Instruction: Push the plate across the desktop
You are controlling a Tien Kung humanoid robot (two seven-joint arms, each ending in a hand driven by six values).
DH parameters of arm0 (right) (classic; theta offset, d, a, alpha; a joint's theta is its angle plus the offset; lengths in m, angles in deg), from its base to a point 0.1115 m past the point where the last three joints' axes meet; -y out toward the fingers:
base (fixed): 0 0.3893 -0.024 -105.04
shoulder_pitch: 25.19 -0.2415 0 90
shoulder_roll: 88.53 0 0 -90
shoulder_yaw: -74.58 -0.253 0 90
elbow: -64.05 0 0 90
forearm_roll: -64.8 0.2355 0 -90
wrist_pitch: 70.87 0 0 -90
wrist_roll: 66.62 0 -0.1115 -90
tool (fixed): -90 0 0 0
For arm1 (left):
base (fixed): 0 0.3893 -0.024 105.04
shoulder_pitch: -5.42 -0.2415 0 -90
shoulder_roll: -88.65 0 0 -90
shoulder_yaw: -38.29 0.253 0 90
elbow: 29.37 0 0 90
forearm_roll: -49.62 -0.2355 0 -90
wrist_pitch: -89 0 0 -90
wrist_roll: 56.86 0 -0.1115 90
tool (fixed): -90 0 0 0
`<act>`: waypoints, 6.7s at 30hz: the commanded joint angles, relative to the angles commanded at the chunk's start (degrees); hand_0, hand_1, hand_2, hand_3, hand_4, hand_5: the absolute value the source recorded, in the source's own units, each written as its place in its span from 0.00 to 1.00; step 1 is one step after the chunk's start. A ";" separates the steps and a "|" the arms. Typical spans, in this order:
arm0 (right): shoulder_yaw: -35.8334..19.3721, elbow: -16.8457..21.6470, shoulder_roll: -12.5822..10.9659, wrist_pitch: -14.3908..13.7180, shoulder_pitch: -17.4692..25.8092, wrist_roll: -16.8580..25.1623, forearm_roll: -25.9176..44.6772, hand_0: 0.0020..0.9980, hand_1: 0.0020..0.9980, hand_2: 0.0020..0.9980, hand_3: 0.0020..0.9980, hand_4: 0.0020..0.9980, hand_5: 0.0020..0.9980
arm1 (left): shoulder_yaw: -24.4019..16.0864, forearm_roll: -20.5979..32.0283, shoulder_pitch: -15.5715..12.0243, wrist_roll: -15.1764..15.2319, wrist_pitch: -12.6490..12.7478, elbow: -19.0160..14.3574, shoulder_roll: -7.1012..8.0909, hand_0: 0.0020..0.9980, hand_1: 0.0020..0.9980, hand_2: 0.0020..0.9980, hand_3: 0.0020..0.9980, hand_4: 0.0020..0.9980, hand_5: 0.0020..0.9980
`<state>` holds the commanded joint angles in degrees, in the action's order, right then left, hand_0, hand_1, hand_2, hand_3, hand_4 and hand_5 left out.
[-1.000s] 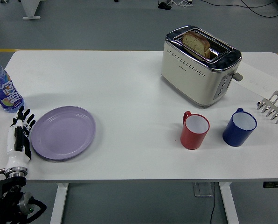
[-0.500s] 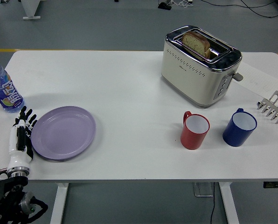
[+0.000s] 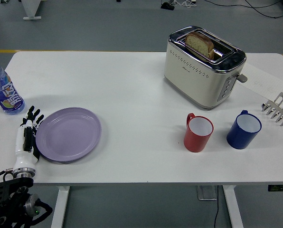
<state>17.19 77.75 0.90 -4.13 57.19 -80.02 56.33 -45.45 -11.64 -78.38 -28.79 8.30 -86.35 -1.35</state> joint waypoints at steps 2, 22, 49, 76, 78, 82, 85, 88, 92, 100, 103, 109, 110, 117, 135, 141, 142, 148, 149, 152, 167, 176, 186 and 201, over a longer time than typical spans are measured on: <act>0.00 -0.02 -0.02 0.04 -0.02 0.04 -0.01 0.55 0.45 0.60 0.58 0.30 0.50 | 0.63 0.03 0.08 -0.04 -0.02 0.03 0.00 0.87 0.90 0.95 0.94 0.54 1.00; -1.17 0.04 -0.33 -0.07 -0.64 -0.72 -2.64 0.55 0.45 0.60 0.58 0.30 0.50 | 9.02 4.30 3.47 -0.18 0.52 0.19 0.00 0.87 0.90 0.95 0.94 0.54 1.00; -1.64 0.07 -0.59 -0.44 -0.80 -1.04 -3.42 0.55 0.45 0.60 0.59 0.31 0.50 | 18.83 6.85 6.22 -0.04 0.94 0.55 0.00 0.87 0.90 0.95 0.94 0.53 1.00; -1.51 0.25 -0.55 -0.76 0.03 -1.27 -3.17 0.55 0.45 0.60 0.59 0.31 0.50 | 29.28 11.25 5.55 -0.24 1.40 -4.74 0.00 0.87 0.90 0.95 0.93 0.53 1.00; -1.52 0.23 -0.53 -0.67 0.03 -1.27 -3.30 0.55 0.45 0.60 0.59 0.31 0.50 | 30.13 11.73 5.71 -0.15 1.47 -4.85 0.00 0.87 0.90 0.95 0.93 0.53 1.00; -1.40 0.13 -0.53 -0.48 -0.11 -1.07 -3.13 0.55 0.45 0.60 0.59 0.31 0.50 | 31.48 12.45 5.93 -0.11 1.45 -5.26 0.00 0.87 0.90 0.94 0.93 0.53 1.00; -1.37 0.09 -0.52 -0.41 -0.19 -0.99 -3.09 0.55 0.45 0.60 0.59 0.31 0.50 | 31.97 12.55 6.07 -0.11 1.47 -5.42 0.00 0.87 0.90 0.94 0.93 0.53 1.00; -1.37 0.04 -0.51 -0.30 -0.39 -0.90 -3.10 0.55 0.45 0.59 0.59 0.31 0.50 | 32.58 12.62 6.54 -0.11 1.55 -5.65 0.00 0.87 0.90 0.94 0.93 0.52 1.00; -1.29 0.00 -0.51 -0.24 -0.61 -0.79 -2.96 0.55 0.45 0.59 0.59 0.31 0.50 | 32.38 12.66 7.09 -0.14 1.60 -5.83 0.00 0.87 0.89 0.94 0.92 0.52 1.00; -1.37 0.00 -0.49 -0.17 -0.80 -0.82 -3.16 0.55 0.45 0.59 0.59 0.31 0.50 | 28.25 11.56 7.65 -0.51 2.20 -6.20 0.00 0.86 0.89 0.94 0.92 0.52 1.00; -1.38 -0.01 -0.47 -0.15 -0.81 -0.81 -3.16 0.55 0.45 0.59 0.59 0.31 0.50 | 25.76 10.44 7.65 -1.58 2.29 -6.62 0.00 0.86 0.89 0.94 0.92 0.52 1.00; -1.31 -0.04 -0.53 -0.12 -0.89 -0.71 -3.01 0.55 0.45 0.59 0.59 0.31 0.50 | 21.43 9.15 7.00 -5.61 1.72 -8.17 0.37 0.82 0.84 0.87 0.83 0.52 1.00; -1.21 -0.05 -0.54 -0.12 -0.90 -0.62 -2.76 0.55 0.45 0.59 0.59 0.31 0.50 | 20.38 8.68 6.77 -6.59 1.37 -8.49 0.89 0.80 0.78 0.78 0.73 0.52 1.00; -0.87 -0.02 -0.72 -0.17 -1.04 -0.46 -2.05 0.55 0.45 0.59 0.59 0.31 0.50 | 13.21 7.45 5.74 -14.04 -3.07 -9.77 4.28 0.65 0.69 0.69 0.70 0.52 1.00; 0.07 0.08 -0.63 -0.40 0.03 0.03 0.41 0.55 0.45 0.60 0.58 0.31 0.50 | -0.74 3.00 -0.72 -24.48 -13.63 -15.49 11.50 0.65 0.71 0.69 0.67 0.54 1.00; 0.13 0.16 -0.64 -0.50 0.39 -0.06 0.53 0.55 0.45 0.60 0.58 0.31 0.50 | -3.86 2.85 -1.83 -27.39 -15.91 -15.65 12.28 0.68 0.72 0.70 0.68 0.54 1.00; 0.14 0.16 -0.64 -0.51 0.42 -0.06 0.57 0.55 0.45 0.60 0.58 0.31 0.50 | -4.08 2.88 -1.91 -27.43 -15.90 -15.64 12.30 0.68 0.72 0.70 0.68 0.54 1.00; 0.27 0.12 -0.64 -0.54 0.66 0.10 0.96 0.55 0.45 0.60 0.58 0.31 0.50 | -5.60 3.68 -2.36 -26.86 -14.85 -15.18 12.27 0.70 0.72 0.70 0.68 0.54 1.00; 0.33 0.09 -0.64 -0.51 0.67 0.16 1.07 0.55 0.45 0.60 0.58 0.31 0.50 | -5.73 3.85 -2.31 -26.67 -14.65 -14.93 12.35 0.70 0.72 0.70 0.68 0.54 1.00; 0.50 0.05 -0.64 -0.49 0.64 0.31 1.44 0.55 0.45 0.60 0.58 0.31 0.50 | -6.07 4.36 -2.22 -26.18 -14.17 -14.55 12.44 0.70 0.72 0.70 0.68 0.54 1.00; 0.74 -0.04 -0.73 -0.42 0.53 0.52 2.07 0.55 0.45 0.60 0.58 0.31 0.50 | -11.15 6.53 -2.58 -24.81 -13.00 -15.00 13.85 0.70 0.72 0.70 0.68 0.56 1.00; 0.86 -0.12 -0.81 -0.42 0.38 0.76 2.46 0.55 0.45 0.59 0.58 0.31 0.50 | -12.82 6.55 -3.25 -24.84 -13.14 -16.00 14.12 0.71 0.72 0.70 0.68 0.57 1.00; 0.61 -0.07 -0.68 -0.59 0.70 0.59 2.32 0.55 0.45 0.59 0.58 0.31 0.50 | -13.58 6.56 -3.90 -24.58 -13.01 -16.05 13.95 0.71 0.72 0.70 0.68 0.57 1.00; 0.65 -0.13 -0.91 -0.66 0.57 0.80 2.77 0.55 0.45 0.60 0.58 0.31 0.50 | -14.28 6.64 -3.66 -24.57 -13.00 -15.75 13.81 0.71 0.72 0.70 0.67 0.57 1.00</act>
<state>17.84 77.62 -0.01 -4.79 57.75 -79.21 59.10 -59.73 -5.00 -82.04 -53.36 -4.70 -102.10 12.46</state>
